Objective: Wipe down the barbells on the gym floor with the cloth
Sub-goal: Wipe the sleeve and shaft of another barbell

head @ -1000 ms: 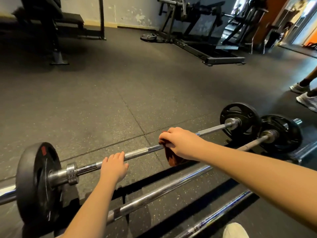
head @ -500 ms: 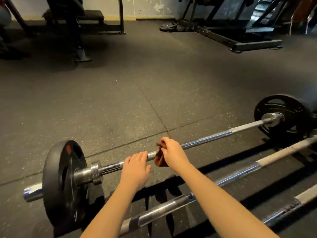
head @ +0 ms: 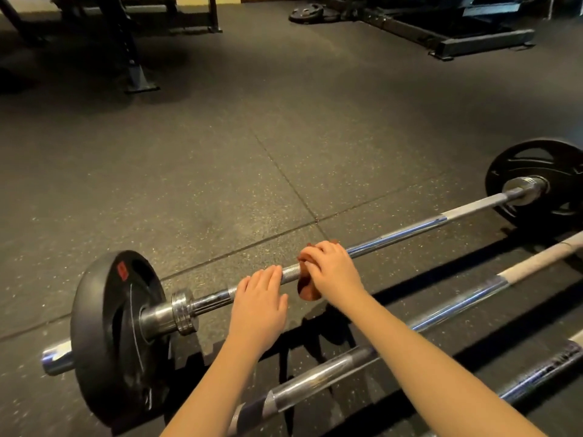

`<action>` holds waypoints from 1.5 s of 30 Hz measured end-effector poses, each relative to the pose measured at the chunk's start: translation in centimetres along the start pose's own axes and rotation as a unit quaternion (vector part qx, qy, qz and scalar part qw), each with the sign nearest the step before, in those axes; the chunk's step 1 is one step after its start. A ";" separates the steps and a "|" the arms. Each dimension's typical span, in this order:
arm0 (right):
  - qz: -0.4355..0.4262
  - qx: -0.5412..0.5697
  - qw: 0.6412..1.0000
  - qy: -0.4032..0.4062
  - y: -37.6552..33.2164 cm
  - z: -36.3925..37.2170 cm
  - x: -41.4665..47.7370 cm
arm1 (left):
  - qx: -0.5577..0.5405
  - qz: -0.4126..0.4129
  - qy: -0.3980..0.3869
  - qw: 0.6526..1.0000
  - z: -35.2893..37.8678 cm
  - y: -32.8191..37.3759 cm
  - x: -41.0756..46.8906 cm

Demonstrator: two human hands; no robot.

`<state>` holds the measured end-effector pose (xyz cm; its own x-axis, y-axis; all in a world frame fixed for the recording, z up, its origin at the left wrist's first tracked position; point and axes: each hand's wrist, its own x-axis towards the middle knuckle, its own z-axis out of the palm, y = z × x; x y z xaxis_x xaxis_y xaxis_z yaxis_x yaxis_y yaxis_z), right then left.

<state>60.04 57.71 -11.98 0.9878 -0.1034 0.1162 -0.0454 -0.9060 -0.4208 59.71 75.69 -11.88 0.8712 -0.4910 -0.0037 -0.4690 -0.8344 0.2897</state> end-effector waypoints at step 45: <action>-0.003 -0.009 0.997 0.080 -3.3 3.5 -1.3 | 0.049 -0.027 0.027 0.998 1.0 -2.0 -0.9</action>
<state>59.47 62.24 -13.91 0.9518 -0.1600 0.2618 -0.0429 -0.9143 -0.4027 59.74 77.50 -13.44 0.9010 -0.4324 0.0364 -0.4307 -0.8810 0.1960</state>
